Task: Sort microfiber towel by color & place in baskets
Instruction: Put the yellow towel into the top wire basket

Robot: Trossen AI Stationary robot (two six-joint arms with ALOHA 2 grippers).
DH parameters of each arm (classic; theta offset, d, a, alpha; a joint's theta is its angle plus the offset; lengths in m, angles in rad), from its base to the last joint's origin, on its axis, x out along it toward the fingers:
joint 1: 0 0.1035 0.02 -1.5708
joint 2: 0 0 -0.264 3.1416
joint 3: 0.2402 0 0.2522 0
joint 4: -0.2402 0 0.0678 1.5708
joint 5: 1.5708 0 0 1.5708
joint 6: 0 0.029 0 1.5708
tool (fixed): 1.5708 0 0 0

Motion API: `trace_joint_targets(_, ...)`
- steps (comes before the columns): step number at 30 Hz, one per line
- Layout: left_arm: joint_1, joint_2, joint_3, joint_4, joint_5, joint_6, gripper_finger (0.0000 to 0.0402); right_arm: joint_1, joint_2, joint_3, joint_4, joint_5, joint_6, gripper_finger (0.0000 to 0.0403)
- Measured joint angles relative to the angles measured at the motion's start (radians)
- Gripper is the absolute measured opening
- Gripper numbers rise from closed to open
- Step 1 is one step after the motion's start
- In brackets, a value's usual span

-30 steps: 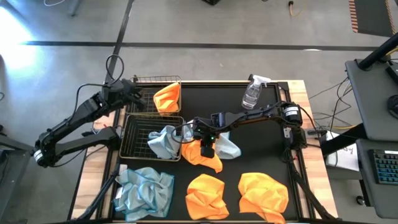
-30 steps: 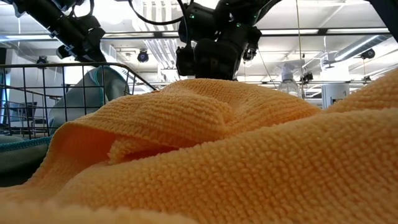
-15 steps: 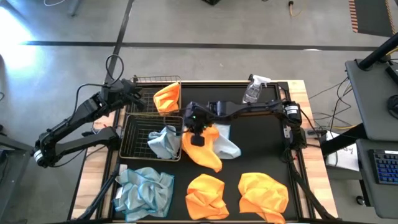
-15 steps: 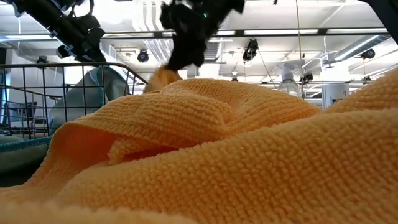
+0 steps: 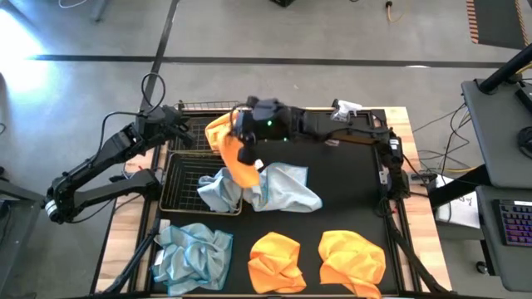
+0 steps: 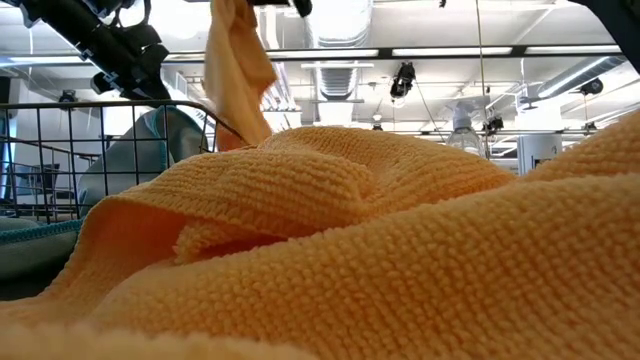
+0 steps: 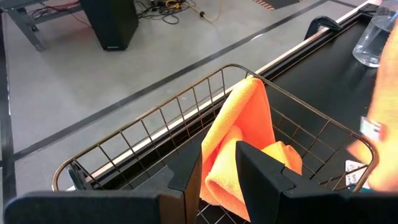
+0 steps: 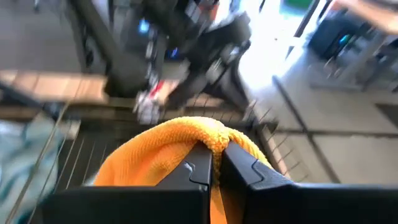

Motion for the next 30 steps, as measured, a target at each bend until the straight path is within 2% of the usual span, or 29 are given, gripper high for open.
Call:
trace_joint_targets(9,0.000,0.000,0.000,0.000,0.000,0.000,0.0084,-0.091,0.001,0.020,0.162,0.006,0.040,0.0009)
trace_joint_targets(16,0.000,0.000,0.000,0.001,0.000,0.000,0.0084,-0.167,0.042,0.018,0.239,-0.004,0.147,0.0009)
trace_joint_targets(21,0.000,0.000,0.000,0.009,0.000,0.000,0.0084,-0.189,0.096,0.018,0.286,-0.015,0.172,0.0009)
trace_joint_targets(30,0.000,0.000,0.000,0.008,0.000,0.004,0.0084,-0.193,0.191,0.018,0.366,-0.095,0.172,0.0009)
